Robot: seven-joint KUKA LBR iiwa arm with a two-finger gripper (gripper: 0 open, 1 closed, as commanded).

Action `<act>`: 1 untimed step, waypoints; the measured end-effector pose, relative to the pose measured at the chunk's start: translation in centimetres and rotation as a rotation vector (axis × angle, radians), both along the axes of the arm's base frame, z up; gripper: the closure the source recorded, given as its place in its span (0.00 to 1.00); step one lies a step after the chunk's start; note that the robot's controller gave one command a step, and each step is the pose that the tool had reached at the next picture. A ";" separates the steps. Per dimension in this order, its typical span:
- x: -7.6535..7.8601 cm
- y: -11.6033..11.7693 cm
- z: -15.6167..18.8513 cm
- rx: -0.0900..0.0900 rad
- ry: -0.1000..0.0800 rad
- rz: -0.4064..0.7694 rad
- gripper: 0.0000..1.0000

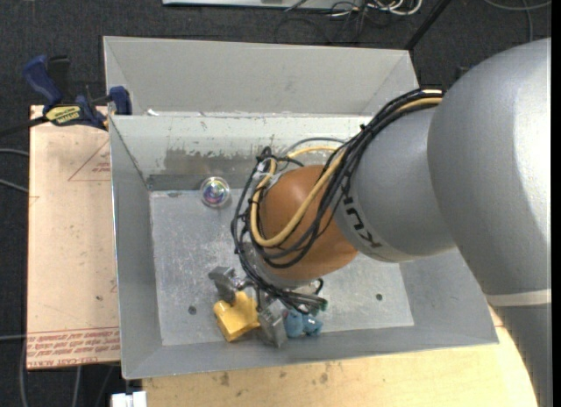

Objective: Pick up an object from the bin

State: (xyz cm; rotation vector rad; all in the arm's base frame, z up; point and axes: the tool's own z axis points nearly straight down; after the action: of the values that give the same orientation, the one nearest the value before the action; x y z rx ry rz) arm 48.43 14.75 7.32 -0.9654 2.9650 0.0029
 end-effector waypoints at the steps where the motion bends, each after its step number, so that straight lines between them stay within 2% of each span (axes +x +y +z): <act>1: 0.3 0.0 0.4 0.002 -0.009 -0.003 1.00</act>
Offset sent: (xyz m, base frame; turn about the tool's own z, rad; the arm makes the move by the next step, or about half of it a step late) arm 0.0000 0.0000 0.0000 0.0000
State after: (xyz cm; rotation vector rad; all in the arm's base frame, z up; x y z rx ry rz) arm 48.78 14.78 7.73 -0.9577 2.9573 0.0018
